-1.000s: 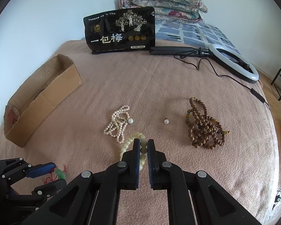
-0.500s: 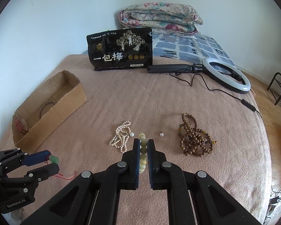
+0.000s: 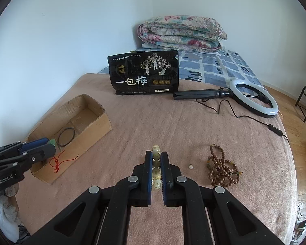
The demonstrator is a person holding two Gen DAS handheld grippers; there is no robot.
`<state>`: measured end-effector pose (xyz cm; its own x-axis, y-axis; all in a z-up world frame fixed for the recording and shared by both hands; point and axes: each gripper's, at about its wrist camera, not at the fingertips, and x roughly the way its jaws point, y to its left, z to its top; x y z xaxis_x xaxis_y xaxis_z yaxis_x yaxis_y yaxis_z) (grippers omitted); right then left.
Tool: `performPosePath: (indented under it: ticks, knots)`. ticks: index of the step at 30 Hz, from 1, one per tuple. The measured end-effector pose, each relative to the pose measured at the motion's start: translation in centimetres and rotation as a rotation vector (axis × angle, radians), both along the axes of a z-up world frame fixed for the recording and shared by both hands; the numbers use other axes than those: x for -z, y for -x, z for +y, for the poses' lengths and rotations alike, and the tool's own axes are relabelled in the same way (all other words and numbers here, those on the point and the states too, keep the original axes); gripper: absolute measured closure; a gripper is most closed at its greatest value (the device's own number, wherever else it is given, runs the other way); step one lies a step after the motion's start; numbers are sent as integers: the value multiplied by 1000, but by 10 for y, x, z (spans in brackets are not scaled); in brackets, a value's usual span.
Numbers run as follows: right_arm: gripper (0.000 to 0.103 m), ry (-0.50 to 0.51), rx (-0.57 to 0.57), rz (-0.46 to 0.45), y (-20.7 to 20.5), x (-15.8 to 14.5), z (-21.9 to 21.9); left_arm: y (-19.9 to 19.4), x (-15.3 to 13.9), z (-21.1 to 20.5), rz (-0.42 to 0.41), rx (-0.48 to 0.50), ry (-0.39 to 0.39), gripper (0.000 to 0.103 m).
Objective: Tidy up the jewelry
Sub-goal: 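Carry the pendant and bead bracelet over the cardboard box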
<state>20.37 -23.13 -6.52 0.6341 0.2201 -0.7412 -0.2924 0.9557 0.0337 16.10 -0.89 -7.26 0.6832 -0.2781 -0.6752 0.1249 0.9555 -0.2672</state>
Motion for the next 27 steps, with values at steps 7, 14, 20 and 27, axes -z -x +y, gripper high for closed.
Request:
performPosePath:
  ticks: [7,14,20,27]
  knots:
    - [98,-26,-39,-24,-2,-10,26,-7,-24,40,-49,-72,7,71]
    - [98,-46,-89,-31,-5,-14,53,-8,-28,73,-58,-127,-20,71]
    - [98,-58,-129,-28,-8,-14,77,-9,-22,96,-45,-167,-14,71]
    - [98,-72,-173,-24,-18,-11,108,-16,-14,109,-28,-185,-1,71]
